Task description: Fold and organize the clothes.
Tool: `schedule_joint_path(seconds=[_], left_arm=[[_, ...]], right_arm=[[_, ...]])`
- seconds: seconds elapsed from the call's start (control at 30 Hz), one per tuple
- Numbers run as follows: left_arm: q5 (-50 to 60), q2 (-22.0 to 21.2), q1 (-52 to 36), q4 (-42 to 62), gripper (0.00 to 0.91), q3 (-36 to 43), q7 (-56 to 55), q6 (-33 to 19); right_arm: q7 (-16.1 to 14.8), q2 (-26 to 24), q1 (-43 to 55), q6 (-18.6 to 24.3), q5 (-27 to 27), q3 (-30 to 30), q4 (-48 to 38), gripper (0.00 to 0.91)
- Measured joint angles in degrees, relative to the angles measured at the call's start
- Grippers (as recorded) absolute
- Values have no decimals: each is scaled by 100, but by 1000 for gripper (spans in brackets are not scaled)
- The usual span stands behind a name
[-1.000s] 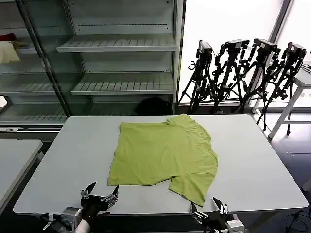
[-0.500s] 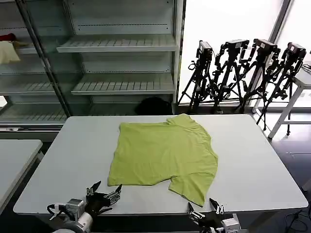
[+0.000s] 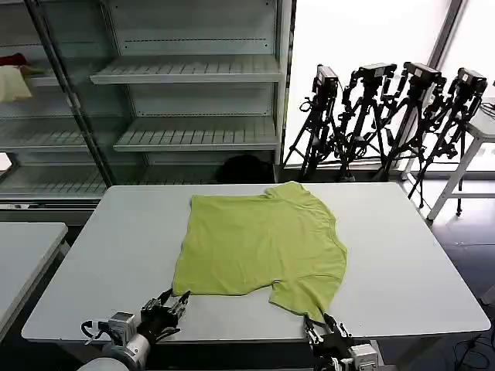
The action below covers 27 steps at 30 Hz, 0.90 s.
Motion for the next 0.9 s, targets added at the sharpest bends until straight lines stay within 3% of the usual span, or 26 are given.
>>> schedule_joint_path(seconds=[0.03, 0.57, 0.9], left_arm=[[-4, 0, -11, 15, 20, 0, 14, -1], [2, 58, 16, -132, 0, -6, -40, -90], [-119, 131, -118, -381, 0, 14, -201, -55]], right_arm=[[4, 2, 13, -4, 0, -1, -1, 0], [82, -83, 96, -20, -78, 181, 351, 0], [-57, -274, 317, -26, 68, 517, 557, 0]])
